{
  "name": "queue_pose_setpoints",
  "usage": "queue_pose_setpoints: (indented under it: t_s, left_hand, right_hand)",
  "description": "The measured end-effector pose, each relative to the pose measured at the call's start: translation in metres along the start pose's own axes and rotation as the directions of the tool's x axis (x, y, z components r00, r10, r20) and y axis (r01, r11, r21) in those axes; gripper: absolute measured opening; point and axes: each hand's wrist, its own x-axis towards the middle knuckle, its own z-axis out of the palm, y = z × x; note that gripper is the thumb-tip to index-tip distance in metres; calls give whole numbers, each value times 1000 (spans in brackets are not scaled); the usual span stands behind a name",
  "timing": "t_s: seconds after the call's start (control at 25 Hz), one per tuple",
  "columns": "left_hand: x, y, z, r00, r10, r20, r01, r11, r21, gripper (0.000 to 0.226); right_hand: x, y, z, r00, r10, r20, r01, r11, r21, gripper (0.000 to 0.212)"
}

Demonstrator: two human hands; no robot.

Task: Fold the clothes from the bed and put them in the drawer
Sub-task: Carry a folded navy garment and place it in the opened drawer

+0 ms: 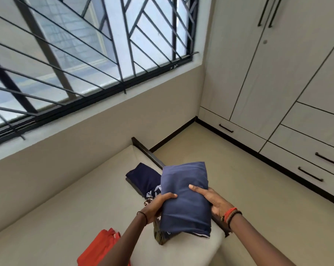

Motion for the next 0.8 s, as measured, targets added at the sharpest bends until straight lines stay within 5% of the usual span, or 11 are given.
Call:
queue_pose_setpoints:
  t_s: [0.6, 0.8]
  left_hand:
    - [146, 65, 230, 983, -114, 143, 97, 988, 121, 64]
    - [198, 99, 329, 963, -109, 247, 66, 982, 179, 39]
  right_hand:
    - [-5, -74, -249, 985, 7, -171, 17, 990, 137, 52]
    - [-6, -102, -352, 972, -17, -235, 64, 979, 193, 49]
